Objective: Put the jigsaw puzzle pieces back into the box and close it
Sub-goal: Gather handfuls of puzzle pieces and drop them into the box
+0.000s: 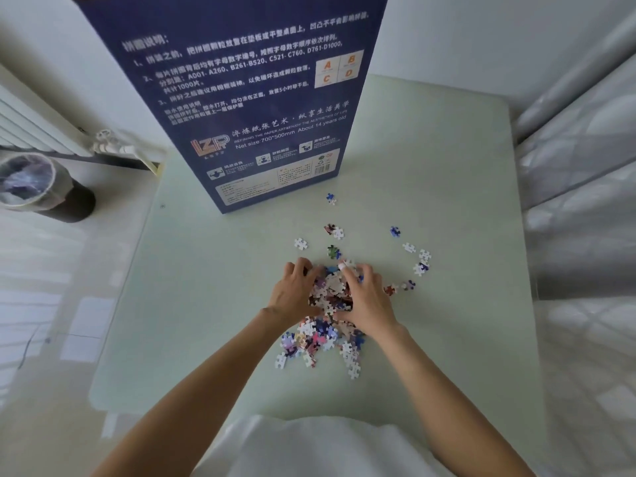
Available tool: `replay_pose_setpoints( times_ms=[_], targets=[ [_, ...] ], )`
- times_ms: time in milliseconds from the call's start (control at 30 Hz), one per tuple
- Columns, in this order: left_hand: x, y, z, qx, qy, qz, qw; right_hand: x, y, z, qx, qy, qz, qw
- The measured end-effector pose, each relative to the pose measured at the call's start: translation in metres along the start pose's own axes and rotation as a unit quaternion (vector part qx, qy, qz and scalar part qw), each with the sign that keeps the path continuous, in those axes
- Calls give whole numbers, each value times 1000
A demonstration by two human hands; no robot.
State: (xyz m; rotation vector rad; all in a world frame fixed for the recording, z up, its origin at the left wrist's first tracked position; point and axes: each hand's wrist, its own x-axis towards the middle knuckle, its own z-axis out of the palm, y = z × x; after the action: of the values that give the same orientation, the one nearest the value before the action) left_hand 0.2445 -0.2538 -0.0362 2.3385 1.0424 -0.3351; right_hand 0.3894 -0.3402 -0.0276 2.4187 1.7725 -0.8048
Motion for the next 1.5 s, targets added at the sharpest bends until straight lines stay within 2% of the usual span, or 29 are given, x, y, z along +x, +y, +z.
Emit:
replay_pose_setpoints(
  times_ms=[133, 333, 667, 1033, 1167, 1300, 1433, 1500],
  targets=[
    [0, -2, -3, -17, 20, 0, 1000, 11, -6, -8, -61, 3, -38, 997],
    [-4, -8, -2, -28, 76, 10, 997, 16, -10, -9, -51, 10, -40, 998],
    [-6, -16, 1, -90, 106, -9, 990, 15, -11, 0, 15, 37, 8, 999],
    [-8, -23, -17, -145, 138, 0, 980, 16, -2, -10, 65, 92, -12, 994],
    [-17, -20, -41, -166, 161, 40, 972, 11, -2, -31, 80, 97, -42, 991],
    [-32, -12, -94, -170, 257, 146, 940, 4, -14, -78, 121, 95, -94, 984],
    [-52, 2, -195, -133, 413, 237, 869, 1, -37, -170, 201, 169, -167, 950],
    [-62, 9, -254, -99, 482, 256, 832, 2, -52, -222, 220, 213, -209, 929]
  ],
)
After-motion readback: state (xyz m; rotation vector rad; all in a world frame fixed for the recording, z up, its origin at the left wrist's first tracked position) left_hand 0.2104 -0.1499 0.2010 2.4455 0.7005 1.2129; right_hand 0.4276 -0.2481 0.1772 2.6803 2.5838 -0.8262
